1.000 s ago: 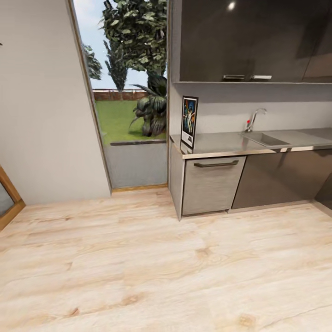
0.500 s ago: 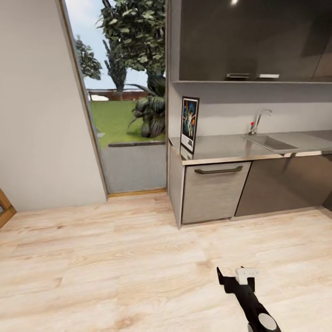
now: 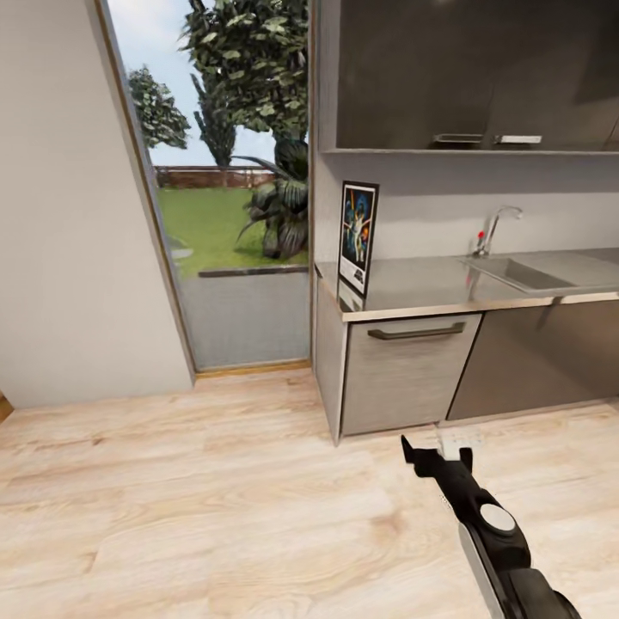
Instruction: Pick up the poster from the kitchen countertop and hang it on one of the wall nails in the kitchen.
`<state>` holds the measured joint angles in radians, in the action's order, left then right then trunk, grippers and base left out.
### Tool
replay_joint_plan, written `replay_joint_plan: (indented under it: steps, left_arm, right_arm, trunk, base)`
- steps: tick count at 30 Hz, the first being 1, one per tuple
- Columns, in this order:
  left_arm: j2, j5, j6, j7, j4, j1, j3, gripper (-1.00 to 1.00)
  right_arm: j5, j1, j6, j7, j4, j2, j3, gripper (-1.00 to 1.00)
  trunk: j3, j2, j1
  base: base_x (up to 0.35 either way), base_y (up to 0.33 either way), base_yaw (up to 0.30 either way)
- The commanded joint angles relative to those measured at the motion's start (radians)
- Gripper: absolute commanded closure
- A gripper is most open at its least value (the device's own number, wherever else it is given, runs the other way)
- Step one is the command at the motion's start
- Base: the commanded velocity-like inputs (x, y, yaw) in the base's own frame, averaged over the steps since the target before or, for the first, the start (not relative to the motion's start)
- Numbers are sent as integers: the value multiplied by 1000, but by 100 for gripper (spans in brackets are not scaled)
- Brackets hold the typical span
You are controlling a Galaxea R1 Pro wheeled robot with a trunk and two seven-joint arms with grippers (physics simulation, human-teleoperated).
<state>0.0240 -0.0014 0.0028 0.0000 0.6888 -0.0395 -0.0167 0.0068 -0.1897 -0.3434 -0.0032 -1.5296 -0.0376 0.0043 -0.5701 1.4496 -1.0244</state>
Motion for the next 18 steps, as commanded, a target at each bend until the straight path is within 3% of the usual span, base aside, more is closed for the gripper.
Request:
replay_joint_plan:
  steps: [1, 6, 12, 14, 18]
  left_arm:
    - [1, 0, 0, 0, 2, 0, -2, -100]
    - [1, 0, 0, 0, 1, 0, -2, -100]
    - [1, 0, -1, 0, 1, 0, -2, -100]
    - [1, 0, -1, 0, 2, 0, -2, -100]
    - [1, 0, -1, 0, 2, 0, -2, -100]
  right_arm:
    - [0, -17, -27, 0, -5, 0, 1, -100]
    - [-3, -133, -127, 1, -15, 4, 2, -100]
    - [-8, -249, -157, 1, -16, 31, 2, -100]
    - [-8, -339, -227, 0, -17, 35, 2, -100]
    - [-8, -400, -288, 0, -17, 36, 2, -100]
  trunk:
    - [-1, 0, -1]
    - [-1, 0, -1]
    - [-1, 0, -1]
    - [-1, 0, -1]
    - [-1, 0, -1]
  base:
    - [328, 0, 0]
    - [329, 0, 0]
    - [330, 0, 0]
    - [330, 0, 0]
    - [330, 0, 0]
